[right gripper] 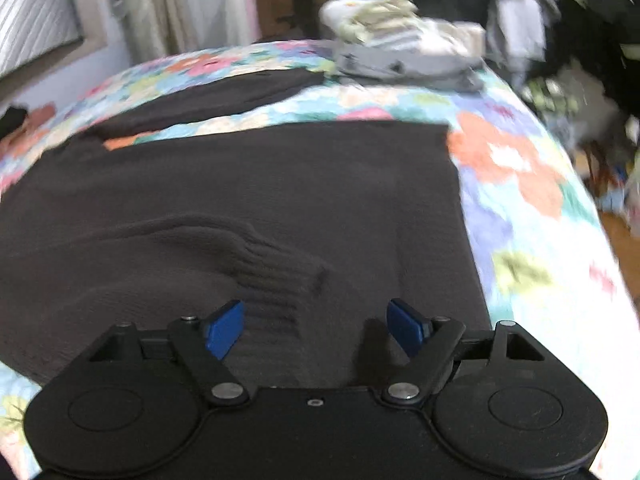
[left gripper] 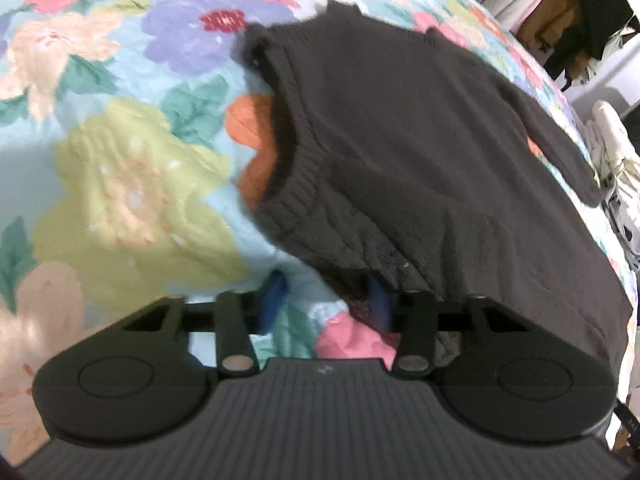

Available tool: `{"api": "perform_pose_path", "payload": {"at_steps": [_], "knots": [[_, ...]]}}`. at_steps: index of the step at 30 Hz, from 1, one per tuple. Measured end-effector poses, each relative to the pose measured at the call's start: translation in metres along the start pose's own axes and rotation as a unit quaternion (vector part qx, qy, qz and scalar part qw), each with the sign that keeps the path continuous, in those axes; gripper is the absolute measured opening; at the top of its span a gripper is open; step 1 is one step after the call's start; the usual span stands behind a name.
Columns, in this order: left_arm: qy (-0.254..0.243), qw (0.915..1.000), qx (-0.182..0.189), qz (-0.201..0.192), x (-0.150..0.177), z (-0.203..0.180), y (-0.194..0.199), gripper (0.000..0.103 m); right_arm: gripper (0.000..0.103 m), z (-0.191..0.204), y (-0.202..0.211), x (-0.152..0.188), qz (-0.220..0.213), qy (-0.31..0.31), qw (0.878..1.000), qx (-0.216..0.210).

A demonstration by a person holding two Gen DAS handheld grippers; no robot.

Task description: Fold clothes

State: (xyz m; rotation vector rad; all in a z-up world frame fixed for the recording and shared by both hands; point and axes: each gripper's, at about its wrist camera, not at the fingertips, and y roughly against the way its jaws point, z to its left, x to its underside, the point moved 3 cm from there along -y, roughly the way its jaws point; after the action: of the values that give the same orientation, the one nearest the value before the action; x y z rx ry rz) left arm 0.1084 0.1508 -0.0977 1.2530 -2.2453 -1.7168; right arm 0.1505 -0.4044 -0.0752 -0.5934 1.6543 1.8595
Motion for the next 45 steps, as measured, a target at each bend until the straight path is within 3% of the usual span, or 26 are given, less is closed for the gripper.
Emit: {"api": "perform_pose_path", "payload": {"at_steps": [4,8,10,12,14,16,19,22,23,25,26,28,29,32,33,35,39,43,45], "knots": [[0.003,0.9997,0.025,-0.004,-0.001,-0.003,0.009,0.04,0.083,-0.004,-0.001,0.013,0.014,-0.046,0.998,-0.049],[-0.019,0.9997,0.017,-0.004,0.0,-0.013,0.001,0.046,0.083,0.015,-0.005,0.018,0.028,-0.015,0.994,-0.101],[-0.026,0.9996,0.006,0.0,0.001,-0.017,-0.008,0.046,0.084,0.022,-0.013,0.02,0.035,-0.007,0.994,-0.107],[-0.001,1.0,-0.003,-0.009,-0.001,-0.013,-0.005,0.03,0.077,0.025,-0.019,0.021,0.028,-0.008,0.994,-0.106],[-0.001,0.9993,0.003,-0.037,-0.007,-0.013,0.005,0.014,0.044,0.029,-0.014,0.018,0.017,-0.005,0.993,-0.115],[-0.003,0.9983,0.008,-0.058,-0.012,-0.014,0.014,0.014,0.025,0.032,-0.008,0.015,0.007,-0.002,0.992,-0.125],[-0.006,0.9987,0.012,-0.05,-0.011,-0.015,0.011,0.014,0.023,0.042,0.012,0.004,0.003,0.015,0.989,-0.144],[0.004,0.9996,0.021,-0.02,-0.005,-0.012,0.002,0.014,0.023,0.038,0.031,-0.012,0.047,-0.05,0.982,-0.179],[0.008,0.9996,0.024,-0.008,-0.003,-0.011,-0.001,0.016,0.023,0.037,0.037,-0.017,0.046,-0.064,0.978,-0.191],[0.043,0.9981,0.044,0.007,0.001,-0.006,-0.009,0.03,0.023,0.039,0.048,-0.023,0.03,-0.06,0.979,-0.193],[0.061,0.9964,0.058,0.011,0.002,-0.005,-0.014,0.044,0.023,0.042,0.051,-0.023,0.022,-0.053,0.98,-0.189],[0.063,0.9947,0.081,0.013,0.001,-0.01,-0.026,0.059,0.023,0.047,0.053,-0.023,0.013,-0.05,0.98,-0.194],[0.052,0.9955,0.079,0.012,0.002,-0.014,-0.03,0.058,0.023,0.049,0.052,-0.023,0.015,-0.057,0.978,-0.202],[-0.008,0.9996,0.026,-0.002,0.005,-0.029,-0.034,0.008,0.023,0.055,0.047,-0.024,0.016,-0.062,0.974,-0.215],[-0.037,0.9993,0.002,-0.011,0.006,-0.037,-0.031,0.008,0.023,0.057,0.047,-0.024,0.015,-0.059,0.975,-0.212],[-0.058,0.9974,-0.001,-0.042,0.006,-0.045,-0.016,0.008,0.023,0.059,0.05,-0.024,0.014,-0.052,0.979,-0.196],[-0.031,0.9957,0.015,-0.086,-0.012,-0.045,0.01,0.007,0.023,0.061,0.063,-0.026,0.031,-0.05,0.983,-0.175],[-0.035,0.9926,0.041,-0.109,-0.05,-0.054,0.024,0.007,0.023,0.063,0.086,-0.039,0.052,-0.09,0.964,-0.244],[-0.02,0.9929,0.068,-0.095,-0.07,-0.063,0.026,0.007,0.023,0.06,0.085,-0.053,0.076,-0.12,0.949,-0.282]]}}
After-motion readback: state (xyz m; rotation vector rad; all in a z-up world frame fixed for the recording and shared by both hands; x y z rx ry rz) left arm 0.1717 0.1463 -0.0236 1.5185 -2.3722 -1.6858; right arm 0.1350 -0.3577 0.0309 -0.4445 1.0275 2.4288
